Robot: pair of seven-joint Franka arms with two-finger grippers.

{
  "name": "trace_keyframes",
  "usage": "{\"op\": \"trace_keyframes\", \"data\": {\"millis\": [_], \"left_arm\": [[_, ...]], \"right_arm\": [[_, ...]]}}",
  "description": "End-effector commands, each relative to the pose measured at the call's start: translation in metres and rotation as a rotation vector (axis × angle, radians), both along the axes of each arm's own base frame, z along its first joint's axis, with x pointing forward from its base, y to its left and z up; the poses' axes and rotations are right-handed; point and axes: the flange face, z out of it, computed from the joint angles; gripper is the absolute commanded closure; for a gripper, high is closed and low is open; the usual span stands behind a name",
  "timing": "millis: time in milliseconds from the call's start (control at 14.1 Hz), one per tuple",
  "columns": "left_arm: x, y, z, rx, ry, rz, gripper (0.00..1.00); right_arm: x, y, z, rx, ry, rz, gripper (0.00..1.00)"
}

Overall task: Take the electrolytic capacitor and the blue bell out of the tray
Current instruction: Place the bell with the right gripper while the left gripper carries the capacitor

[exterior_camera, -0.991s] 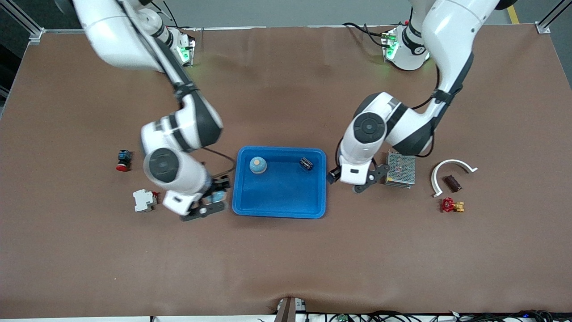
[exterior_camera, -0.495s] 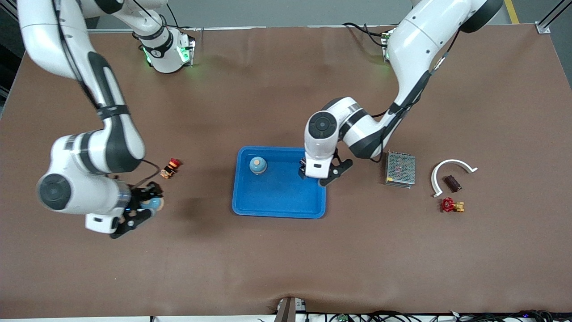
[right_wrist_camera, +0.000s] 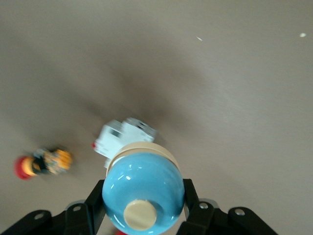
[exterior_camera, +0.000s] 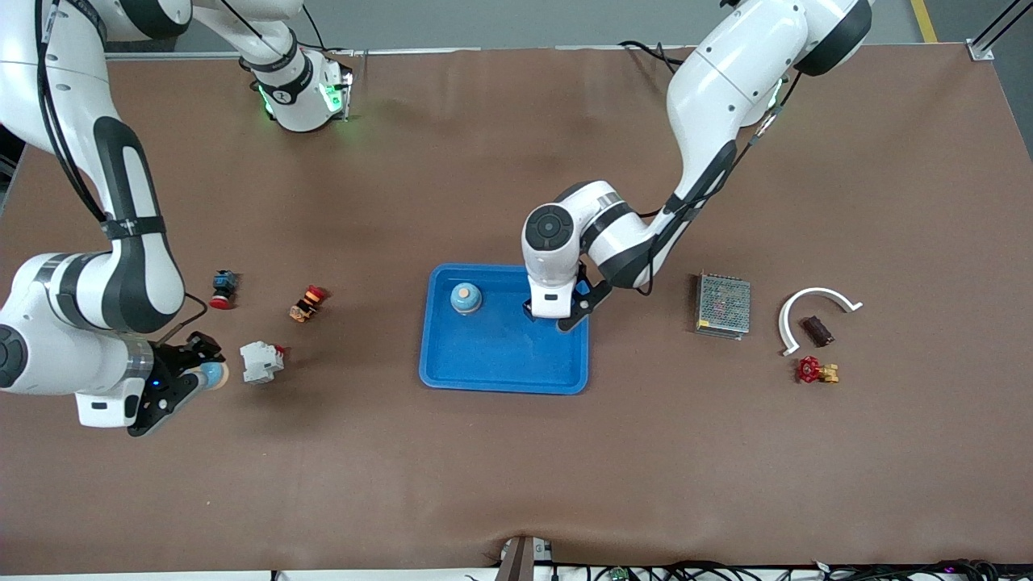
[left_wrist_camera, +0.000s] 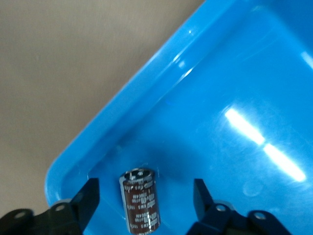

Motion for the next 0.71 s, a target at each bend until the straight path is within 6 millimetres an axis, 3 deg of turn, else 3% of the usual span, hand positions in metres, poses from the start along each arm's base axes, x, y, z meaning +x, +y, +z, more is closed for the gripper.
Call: {"op": "trace_keyframes", "data": {"millis": [0,212,283,425,637], "left_arm": [[0.0,-0.008,-0.003,0.022,-0.027,0.034,0.25],[-0.003,-0.011,-0.004,0.024,-0.027,0.03,0.44],[-0.004,-0.011,-0.006,0.025,-0.024,0.03,0.58],[-0.003,-0.012,0.001,0.016,-0.028,0.033,0.97],[0.013,-0.002,0.026,0.011,-0.065,0.037,1.0]], "right_arm": [[-0.003,-0.03,-0.021,0.002,-0.026,0.111,0.61],[-0.007,-0.046,-0.053,0.008,-0.052,0.18,0.61],[-0.009,-0.05,-0.064,0.007,-0.061,0.196,0.61],[-0.01,-0.06,-0.085,0.009,-0.077,0.207,0.6],[-0.013,-0.064,-0.111,0.014,-0.069,0.203,0.59]]}}
